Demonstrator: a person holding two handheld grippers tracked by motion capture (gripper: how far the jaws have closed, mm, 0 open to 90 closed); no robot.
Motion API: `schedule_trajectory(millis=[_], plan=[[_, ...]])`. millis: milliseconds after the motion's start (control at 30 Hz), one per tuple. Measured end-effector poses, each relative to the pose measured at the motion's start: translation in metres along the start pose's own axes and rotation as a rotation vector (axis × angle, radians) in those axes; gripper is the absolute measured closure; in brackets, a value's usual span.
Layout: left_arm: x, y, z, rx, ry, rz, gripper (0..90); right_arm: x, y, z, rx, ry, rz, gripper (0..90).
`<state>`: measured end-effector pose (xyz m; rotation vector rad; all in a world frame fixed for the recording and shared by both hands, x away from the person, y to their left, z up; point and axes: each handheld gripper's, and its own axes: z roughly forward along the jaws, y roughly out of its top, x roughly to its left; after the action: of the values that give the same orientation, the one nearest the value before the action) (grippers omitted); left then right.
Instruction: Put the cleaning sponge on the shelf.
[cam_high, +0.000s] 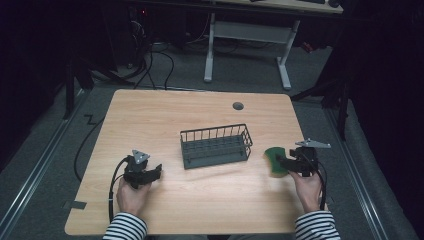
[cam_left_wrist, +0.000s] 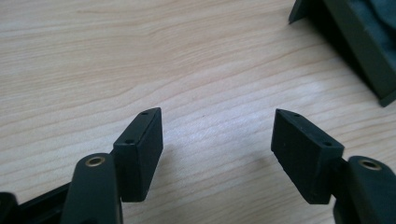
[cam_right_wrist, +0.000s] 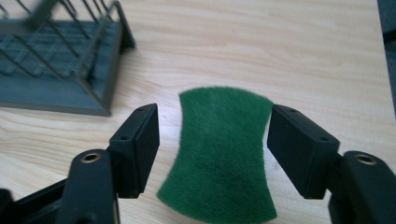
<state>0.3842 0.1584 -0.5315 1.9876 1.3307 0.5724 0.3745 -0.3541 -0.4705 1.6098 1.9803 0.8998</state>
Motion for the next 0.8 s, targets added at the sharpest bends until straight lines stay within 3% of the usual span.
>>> schedule_trajectory(millis=[233,500,800], plan=[[0.001,-0.005,0.001,-0.015,-0.007,-0.003,32.1,-0.001,-0.003,0.017,0.043,0.005,0.017,27.2],[0.0,-0.004,0.002,-0.01,-0.004,-0.001,28.6,0.003,-0.002,0.034,0.093,-0.062,-0.019,23.2],[0.001,-0.004,0.002,-0.009,-0.013,-0.005,28.5,0.001,-0.001,0.044,0.157,-0.082,-0.009,21.8]])
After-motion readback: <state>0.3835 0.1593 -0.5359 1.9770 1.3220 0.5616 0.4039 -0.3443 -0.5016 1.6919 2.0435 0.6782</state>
